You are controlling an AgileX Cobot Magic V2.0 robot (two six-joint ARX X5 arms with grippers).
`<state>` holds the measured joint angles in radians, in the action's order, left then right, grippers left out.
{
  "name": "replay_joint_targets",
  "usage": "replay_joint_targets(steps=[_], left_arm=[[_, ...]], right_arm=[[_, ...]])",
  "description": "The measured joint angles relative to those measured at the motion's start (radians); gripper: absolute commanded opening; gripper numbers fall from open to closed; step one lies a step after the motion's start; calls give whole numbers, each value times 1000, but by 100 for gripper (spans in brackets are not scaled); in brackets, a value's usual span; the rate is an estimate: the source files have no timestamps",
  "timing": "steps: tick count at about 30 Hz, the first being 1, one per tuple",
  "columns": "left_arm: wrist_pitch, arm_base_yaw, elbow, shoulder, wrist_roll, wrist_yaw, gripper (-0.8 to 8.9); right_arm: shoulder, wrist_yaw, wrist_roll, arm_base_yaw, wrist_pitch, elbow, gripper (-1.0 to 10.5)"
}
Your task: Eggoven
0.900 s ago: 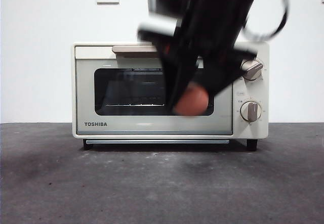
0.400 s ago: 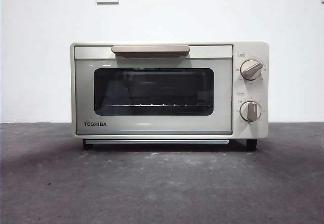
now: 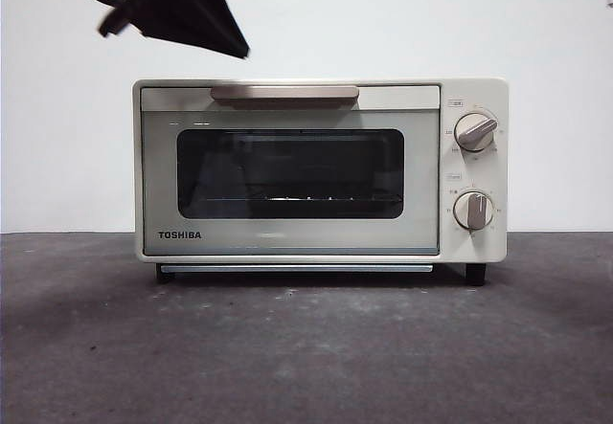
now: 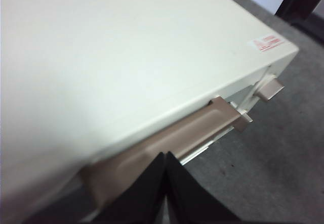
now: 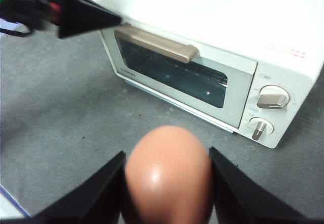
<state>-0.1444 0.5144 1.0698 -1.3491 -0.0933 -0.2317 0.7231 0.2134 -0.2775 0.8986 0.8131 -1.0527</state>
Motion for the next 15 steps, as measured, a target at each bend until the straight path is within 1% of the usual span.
replay_joint_targets(steps=[5,8,13,15], left_arm=[[11,24,67,-80,56,52,7],[14,30,93,-118,80,55,7],[18,34,97,-152,97,49,7],[19,37,98,-164,102,50,7]], right_arm=[[-48,0,0,0,12,0,3],[-66,0,0,0,13,0,3],[-77,1,0,0,13,0,3],[-77,15,0,0,14,0,3]])
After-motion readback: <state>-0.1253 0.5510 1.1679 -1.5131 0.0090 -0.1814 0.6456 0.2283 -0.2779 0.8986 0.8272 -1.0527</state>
